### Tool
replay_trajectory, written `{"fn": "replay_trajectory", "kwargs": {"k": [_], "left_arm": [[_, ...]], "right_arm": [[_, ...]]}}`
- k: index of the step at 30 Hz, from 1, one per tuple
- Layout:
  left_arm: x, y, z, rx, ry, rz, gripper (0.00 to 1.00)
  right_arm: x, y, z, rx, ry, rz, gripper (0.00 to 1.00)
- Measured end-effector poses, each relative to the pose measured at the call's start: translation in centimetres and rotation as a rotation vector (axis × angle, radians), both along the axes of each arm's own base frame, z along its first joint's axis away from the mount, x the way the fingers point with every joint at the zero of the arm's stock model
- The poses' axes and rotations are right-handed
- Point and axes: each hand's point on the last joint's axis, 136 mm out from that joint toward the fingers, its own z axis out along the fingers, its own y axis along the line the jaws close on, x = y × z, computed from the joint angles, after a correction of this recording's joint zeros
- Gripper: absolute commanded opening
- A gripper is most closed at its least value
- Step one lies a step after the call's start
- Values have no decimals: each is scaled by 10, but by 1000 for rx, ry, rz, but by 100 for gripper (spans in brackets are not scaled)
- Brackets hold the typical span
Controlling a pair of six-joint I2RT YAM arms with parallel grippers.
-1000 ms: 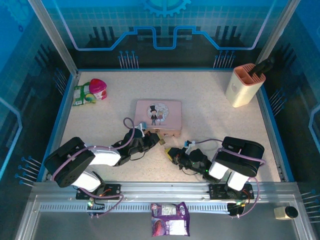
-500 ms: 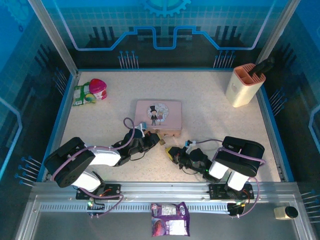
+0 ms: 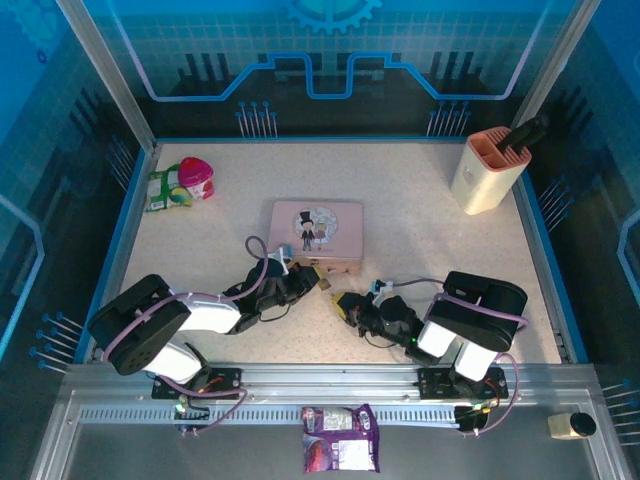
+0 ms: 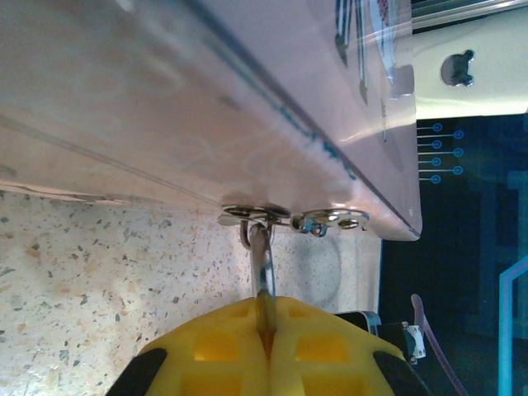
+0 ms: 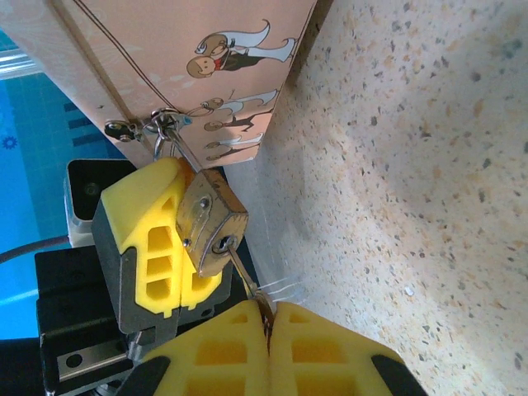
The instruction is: Unlock a padlock with a key
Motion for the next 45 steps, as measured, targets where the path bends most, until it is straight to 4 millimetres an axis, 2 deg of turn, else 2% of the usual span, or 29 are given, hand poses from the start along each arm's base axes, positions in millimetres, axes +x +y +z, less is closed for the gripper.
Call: {"fn": "replay_trajectory", "kwargs": {"k": [30,39,45], "left_arm": [[0,-1,7,-27,-40,5,0],[-2,-3,-3,-39,-52,5,0],[-2,-3,-2,-47,-60,10,0]], "right_arm": [[3,4,4,34,21,7,0],[2,3,-1,30,55,14,0],[3,4,-1,39,65,12,0]]}}
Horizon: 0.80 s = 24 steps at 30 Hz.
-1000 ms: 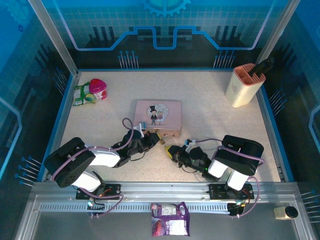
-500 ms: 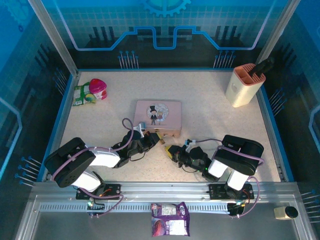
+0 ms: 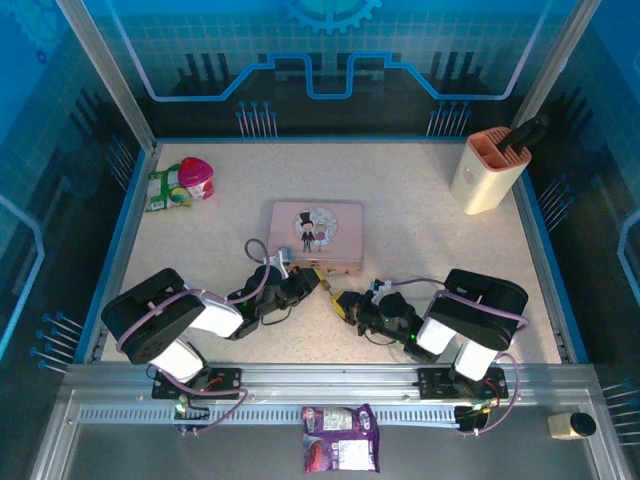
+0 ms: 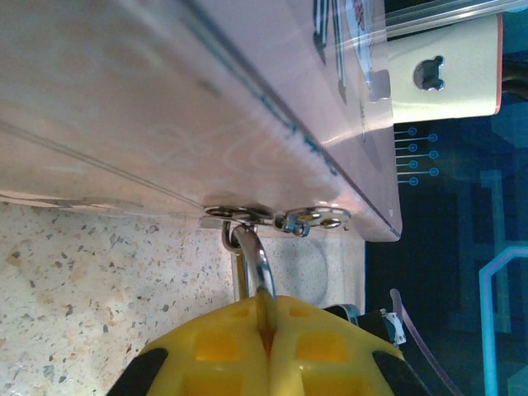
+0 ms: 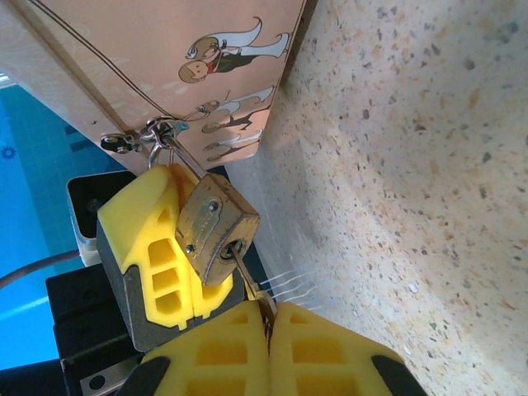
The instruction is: Unlock a padlock with a key
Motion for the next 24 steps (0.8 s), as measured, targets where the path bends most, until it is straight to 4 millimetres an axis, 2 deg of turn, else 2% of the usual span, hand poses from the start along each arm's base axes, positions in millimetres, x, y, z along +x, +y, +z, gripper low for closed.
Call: {"fn": "replay_trajectory", "kwargs": {"k": [24], "left_arm": [[7,3,11,-23,-49,43,0]], "right_arm": [[12,-2,12,67,43,10,0]]}}
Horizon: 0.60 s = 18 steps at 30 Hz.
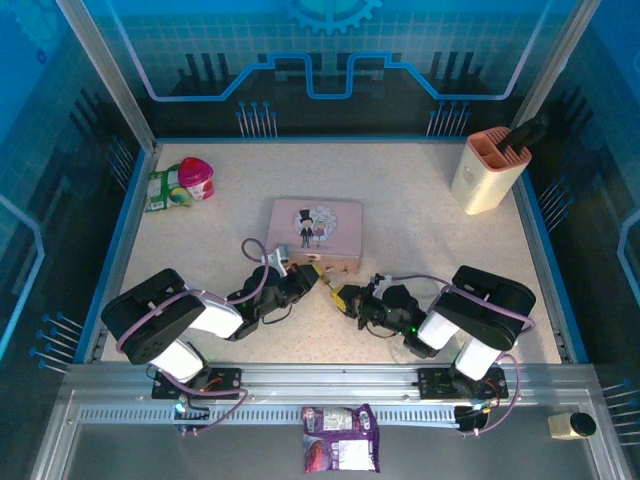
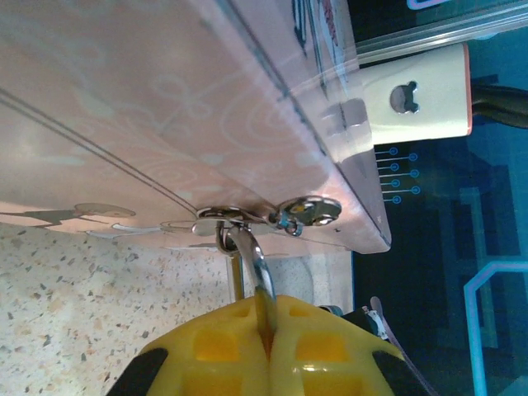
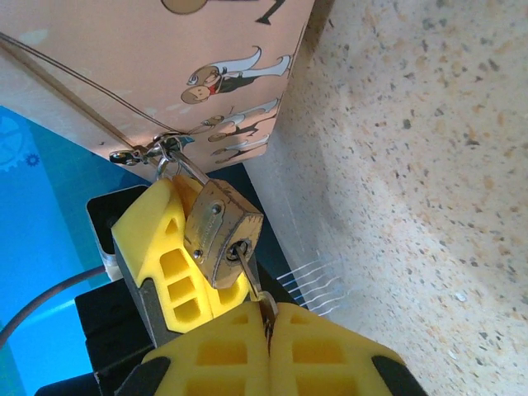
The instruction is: Unlock a padlock with a key
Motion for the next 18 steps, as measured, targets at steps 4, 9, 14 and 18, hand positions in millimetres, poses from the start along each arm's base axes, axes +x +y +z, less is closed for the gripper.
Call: {"fn": "replay_trajectory", "kwargs": {"k": [4,9,14,18], "left_arm": [[2,0,3,-6,-11,8,0],[5,2,5,-9,-23,28,0],[5,3,5,-8,-24,32,0],[5,3,5,-8,-24,32,0]], "right_arm": [[2,1,3,13,6,5,0],[6,3,4,18,10,5,0],[7,3,5,21,10,9,0],[7,3,4,20,12,12,0]]}}
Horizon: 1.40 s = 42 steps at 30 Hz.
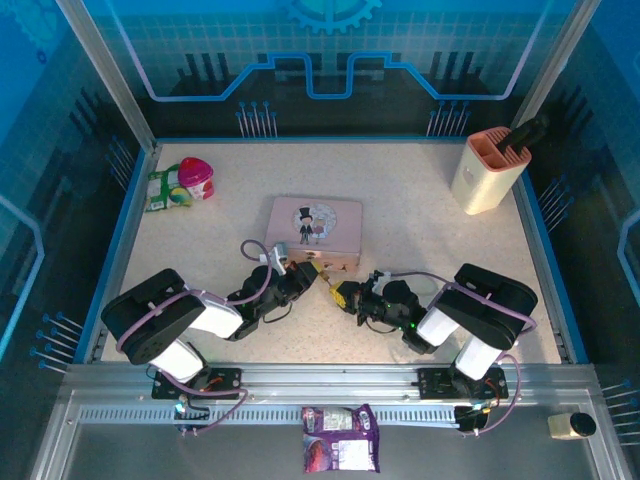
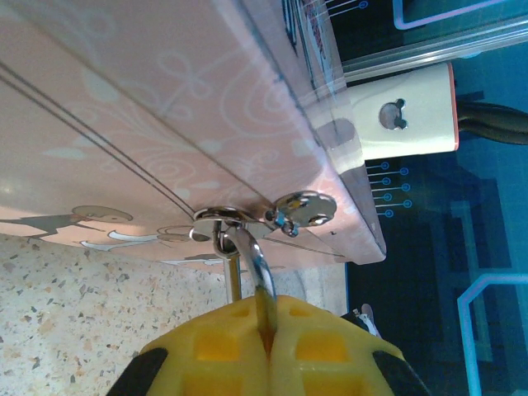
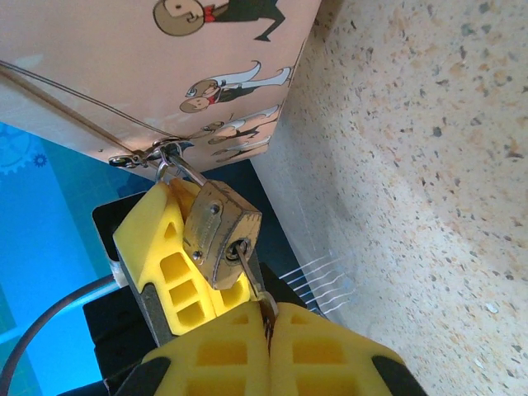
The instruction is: Unlock a padlock with a key
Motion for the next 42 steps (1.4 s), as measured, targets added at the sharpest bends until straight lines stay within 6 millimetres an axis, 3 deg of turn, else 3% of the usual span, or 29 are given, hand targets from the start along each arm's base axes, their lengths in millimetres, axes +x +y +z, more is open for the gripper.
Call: {"fn": "replay_trajectory", "kwargs": {"k": [42], "left_arm": [[7,1,5,-12,-48,51,0]], "right_arm": [[12,1,6,65,76,-30,0]]}}
